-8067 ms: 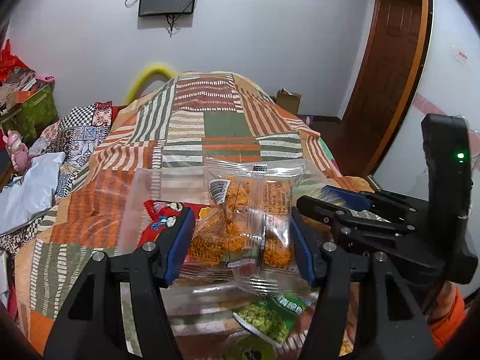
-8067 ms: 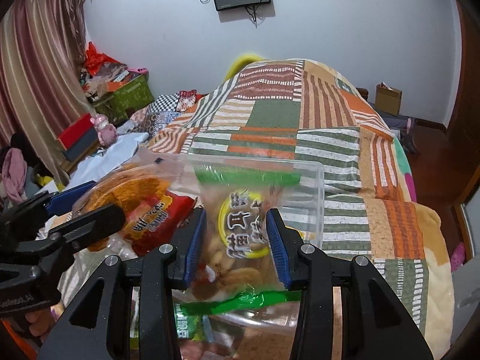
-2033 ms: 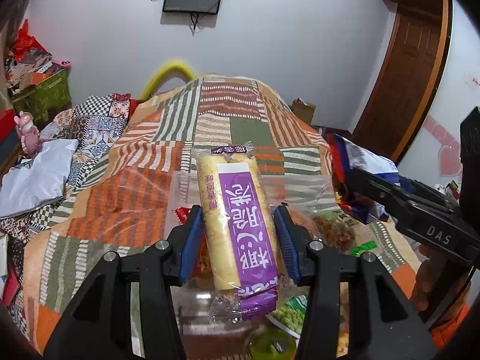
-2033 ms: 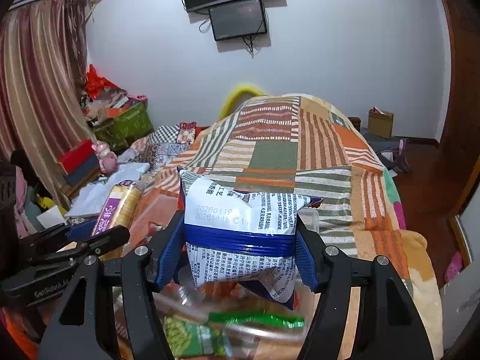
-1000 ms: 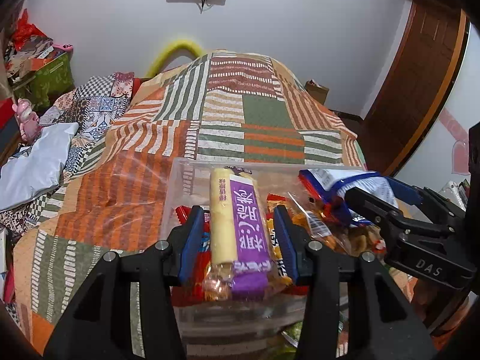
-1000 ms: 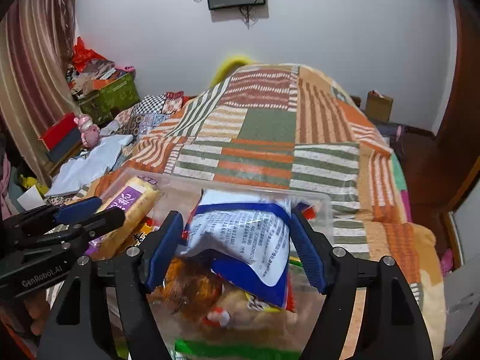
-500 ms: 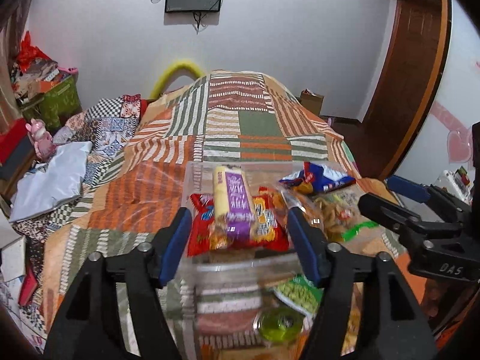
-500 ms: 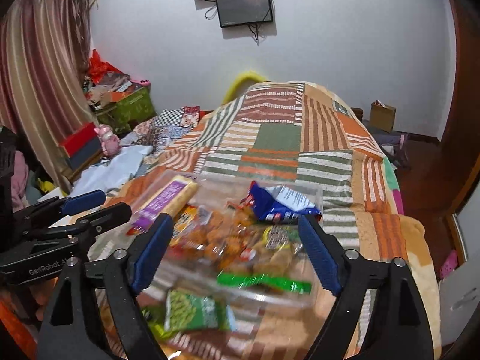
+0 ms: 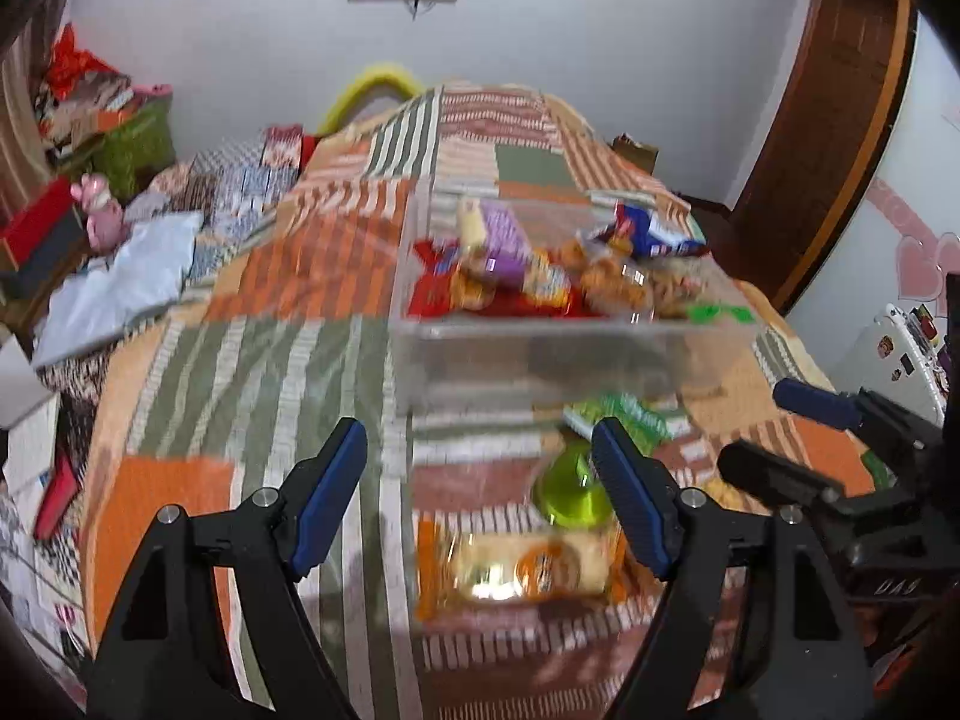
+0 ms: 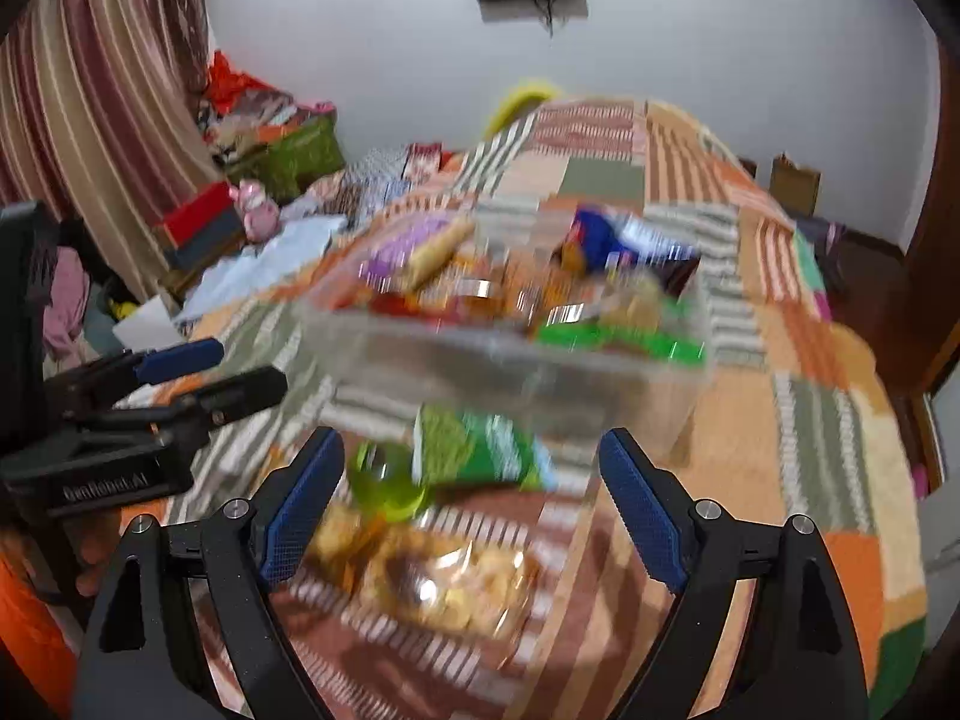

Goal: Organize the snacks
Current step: 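Grasp the orange-labelled cake with the left tool while the right tool grasps the clear cookie pack, then lift both snacks over the clear box and open both tools inside it, then grasp the green-lidded jar with the left tool while the right tool grasps the green pea bag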

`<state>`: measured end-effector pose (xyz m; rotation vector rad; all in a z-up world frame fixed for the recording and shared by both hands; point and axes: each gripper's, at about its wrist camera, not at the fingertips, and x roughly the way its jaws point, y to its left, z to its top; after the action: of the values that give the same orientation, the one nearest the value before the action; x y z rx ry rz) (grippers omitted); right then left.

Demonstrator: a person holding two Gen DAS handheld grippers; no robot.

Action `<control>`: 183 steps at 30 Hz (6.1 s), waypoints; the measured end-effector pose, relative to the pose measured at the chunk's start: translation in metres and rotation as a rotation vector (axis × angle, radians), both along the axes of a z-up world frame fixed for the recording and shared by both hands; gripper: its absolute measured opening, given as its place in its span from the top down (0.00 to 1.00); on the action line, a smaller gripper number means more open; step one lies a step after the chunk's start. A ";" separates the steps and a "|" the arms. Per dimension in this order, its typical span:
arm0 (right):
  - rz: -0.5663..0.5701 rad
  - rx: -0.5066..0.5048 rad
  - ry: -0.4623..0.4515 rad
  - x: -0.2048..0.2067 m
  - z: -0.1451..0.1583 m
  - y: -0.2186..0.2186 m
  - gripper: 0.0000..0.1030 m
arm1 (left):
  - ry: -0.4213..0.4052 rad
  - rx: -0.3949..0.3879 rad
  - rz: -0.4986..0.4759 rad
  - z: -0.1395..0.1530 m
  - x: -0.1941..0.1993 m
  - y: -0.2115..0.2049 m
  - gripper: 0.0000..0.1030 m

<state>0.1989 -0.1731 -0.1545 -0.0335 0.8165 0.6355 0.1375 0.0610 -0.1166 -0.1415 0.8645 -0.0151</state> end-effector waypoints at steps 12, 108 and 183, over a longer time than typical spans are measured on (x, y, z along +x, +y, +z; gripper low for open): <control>0.040 -0.049 0.160 -0.016 -0.051 0.009 0.17 | 0.090 0.003 -0.005 -0.031 -0.027 -0.001 0.25; -0.095 0.064 -0.052 0.106 0.014 -0.007 0.25 | -0.062 -0.014 -0.119 0.006 0.159 -0.034 0.31; 0.061 -0.092 0.173 0.046 -0.062 0.040 0.23 | 0.073 -0.102 0.007 -0.067 0.025 0.023 0.53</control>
<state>0.2447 -0.1336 -0.2164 -0.0880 1.0146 0.6641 0.1627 0.0841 -0.1839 -0.2416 0.9366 -0.0474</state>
